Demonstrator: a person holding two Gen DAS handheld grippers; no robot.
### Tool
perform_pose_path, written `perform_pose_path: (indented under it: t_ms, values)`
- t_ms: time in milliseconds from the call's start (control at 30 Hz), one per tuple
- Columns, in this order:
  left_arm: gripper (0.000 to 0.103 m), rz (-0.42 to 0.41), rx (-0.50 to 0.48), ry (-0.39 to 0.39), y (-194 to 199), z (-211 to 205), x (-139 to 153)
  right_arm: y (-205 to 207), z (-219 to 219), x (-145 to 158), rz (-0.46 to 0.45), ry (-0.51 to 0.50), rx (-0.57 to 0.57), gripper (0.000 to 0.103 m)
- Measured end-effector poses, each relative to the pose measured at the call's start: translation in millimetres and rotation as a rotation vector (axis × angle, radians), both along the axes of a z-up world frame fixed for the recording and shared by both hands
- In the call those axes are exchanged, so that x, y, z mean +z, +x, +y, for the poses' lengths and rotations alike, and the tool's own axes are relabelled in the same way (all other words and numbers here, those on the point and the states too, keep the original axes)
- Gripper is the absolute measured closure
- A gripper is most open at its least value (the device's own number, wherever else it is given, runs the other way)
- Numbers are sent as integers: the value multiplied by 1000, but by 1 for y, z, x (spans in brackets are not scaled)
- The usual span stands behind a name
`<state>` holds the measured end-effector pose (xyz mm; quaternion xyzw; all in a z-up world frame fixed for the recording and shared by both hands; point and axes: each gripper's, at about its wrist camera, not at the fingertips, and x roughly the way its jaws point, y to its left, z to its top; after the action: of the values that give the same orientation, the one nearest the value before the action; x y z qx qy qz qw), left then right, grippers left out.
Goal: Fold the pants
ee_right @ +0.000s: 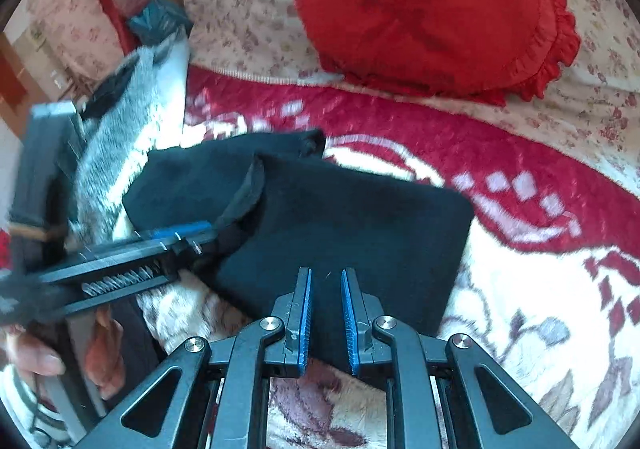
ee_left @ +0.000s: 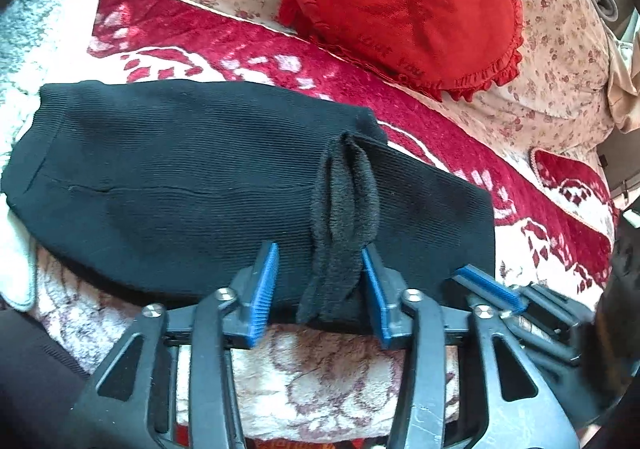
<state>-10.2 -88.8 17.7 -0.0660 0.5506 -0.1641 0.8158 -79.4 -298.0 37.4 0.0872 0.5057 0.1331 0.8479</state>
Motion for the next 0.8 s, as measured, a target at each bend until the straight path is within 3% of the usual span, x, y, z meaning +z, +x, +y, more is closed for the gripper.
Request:
perform_pose_path:
  t_ms: [100, 233, 367, 667, 800]
  values:
    - [59, -16, 9, 18, -4, 6, 4, 0, 9, -11, 2, -42, 9, 89]
    - [50, -36, 34, 34, -9, 16, 8, 4, 11, 1, 9, -19, 18, 89]
    - [50, -37, 67, 33, -11, 29, 10, 9, 26, 11, -11, -18, 46, 89]
    - [50, -34, 130, 57, -10, 61, 9, 24, 63, -5, 14, -19, 112, 88]
    - [50, -18, 162, 36, -8, 75, 7, 26, 66, 2, 17, -22, 126, 88]
